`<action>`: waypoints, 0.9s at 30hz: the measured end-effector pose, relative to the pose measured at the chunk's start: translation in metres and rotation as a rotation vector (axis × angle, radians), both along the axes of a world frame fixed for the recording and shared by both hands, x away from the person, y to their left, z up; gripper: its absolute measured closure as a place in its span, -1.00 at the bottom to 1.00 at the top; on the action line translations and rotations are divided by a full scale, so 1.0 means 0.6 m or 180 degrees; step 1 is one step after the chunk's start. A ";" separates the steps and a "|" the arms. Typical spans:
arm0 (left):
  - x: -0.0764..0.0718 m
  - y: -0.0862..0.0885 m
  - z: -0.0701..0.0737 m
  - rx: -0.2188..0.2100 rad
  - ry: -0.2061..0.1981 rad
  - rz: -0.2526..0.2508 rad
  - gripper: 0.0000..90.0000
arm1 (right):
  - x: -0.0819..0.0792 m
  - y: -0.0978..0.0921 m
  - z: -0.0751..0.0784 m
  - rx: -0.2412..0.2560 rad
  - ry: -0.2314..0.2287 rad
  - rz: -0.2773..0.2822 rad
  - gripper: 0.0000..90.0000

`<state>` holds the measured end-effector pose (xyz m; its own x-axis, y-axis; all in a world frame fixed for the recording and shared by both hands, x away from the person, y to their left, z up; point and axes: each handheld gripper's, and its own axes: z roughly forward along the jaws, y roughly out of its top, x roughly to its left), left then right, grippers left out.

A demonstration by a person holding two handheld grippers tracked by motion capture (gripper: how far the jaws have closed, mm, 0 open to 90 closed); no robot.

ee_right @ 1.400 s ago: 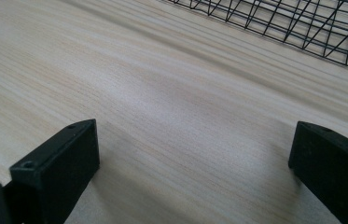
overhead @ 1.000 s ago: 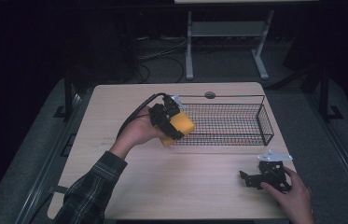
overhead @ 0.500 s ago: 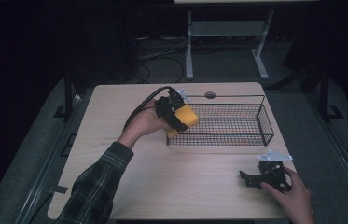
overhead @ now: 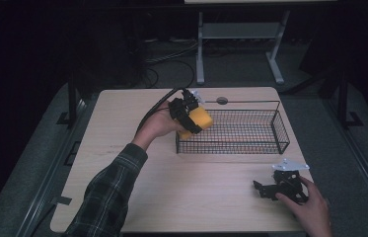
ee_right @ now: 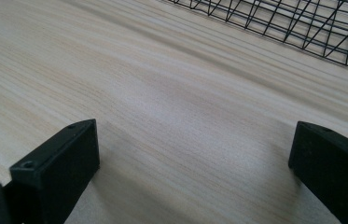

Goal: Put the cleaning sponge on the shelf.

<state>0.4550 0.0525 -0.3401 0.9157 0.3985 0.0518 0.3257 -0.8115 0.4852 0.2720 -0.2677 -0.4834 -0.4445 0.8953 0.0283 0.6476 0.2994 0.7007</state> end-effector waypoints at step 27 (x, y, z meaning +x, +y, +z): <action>0.044 -0.031 -0.066 0.0110 0.0127 0.0031 -0.49 | 0.000 0.000 0.000 0.0013 -0.0001 -0.0002 -0.97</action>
